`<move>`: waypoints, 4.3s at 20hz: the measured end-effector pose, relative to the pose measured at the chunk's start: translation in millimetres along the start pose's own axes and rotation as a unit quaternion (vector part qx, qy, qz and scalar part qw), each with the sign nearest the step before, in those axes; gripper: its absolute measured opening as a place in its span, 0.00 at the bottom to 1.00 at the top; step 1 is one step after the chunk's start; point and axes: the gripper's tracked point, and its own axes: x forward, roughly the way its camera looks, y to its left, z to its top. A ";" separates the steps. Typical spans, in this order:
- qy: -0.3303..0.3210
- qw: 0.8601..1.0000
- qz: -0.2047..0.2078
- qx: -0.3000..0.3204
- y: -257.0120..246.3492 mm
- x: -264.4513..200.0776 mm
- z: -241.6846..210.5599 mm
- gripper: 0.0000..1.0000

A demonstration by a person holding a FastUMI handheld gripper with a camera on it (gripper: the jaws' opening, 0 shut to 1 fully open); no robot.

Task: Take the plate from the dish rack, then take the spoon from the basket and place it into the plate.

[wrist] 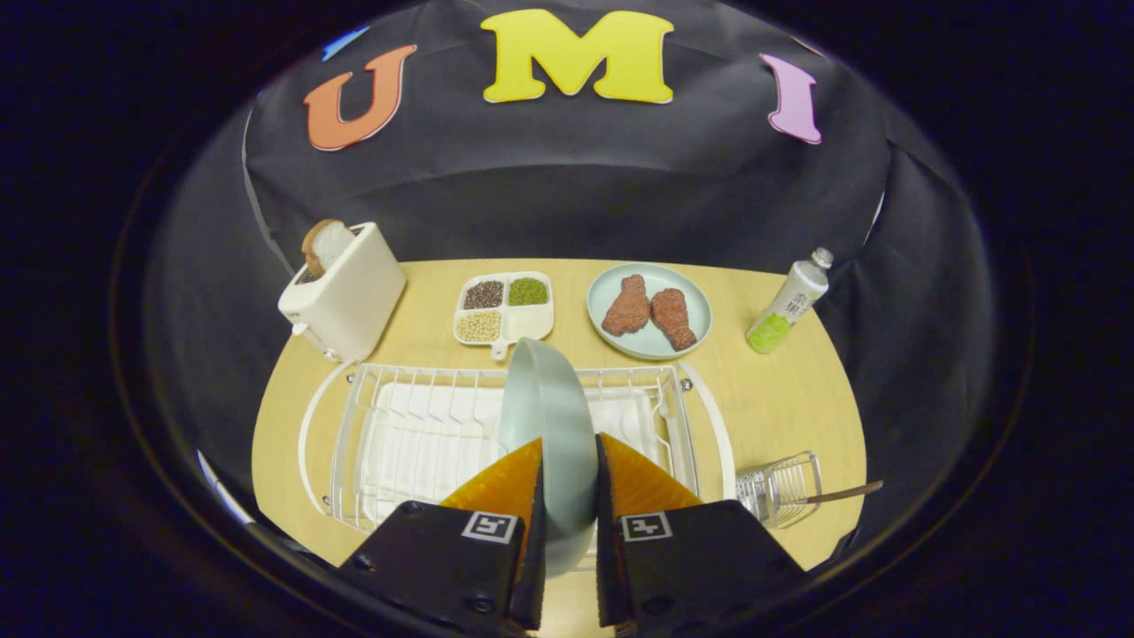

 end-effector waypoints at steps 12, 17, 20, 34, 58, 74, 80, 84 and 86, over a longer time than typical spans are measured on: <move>-0.088 0.996 -0.005 0.000 -22.1 -87.7 8.9 0.20; -0.114 0.993 0.025 0.004 -40.5 -129.9 -44.5 0.20; -0.119 0.992 0.042 0.014 -52.9 -141.1 -86.7 0.20; 0.001 0.977 0.151 0.152 -53.6 -41.2 -260.3 0.20; -0.110 0.979 0.121 0.125 -105.3 4.3 -257.6 0.60; -0.369 0.924 -0.035 0.088 -239.5 -21.9 -203.7 1.00; -0.359 0.926 -0.012 0.114 -264.8 21.9 -166.6 1.00; -0.355 0.927 -0.003 0.122 -279.0 41.2 -144.0 1.00; -0.356 0.926 -0.004 0.126 -287.2 46.4 -134.6 0.95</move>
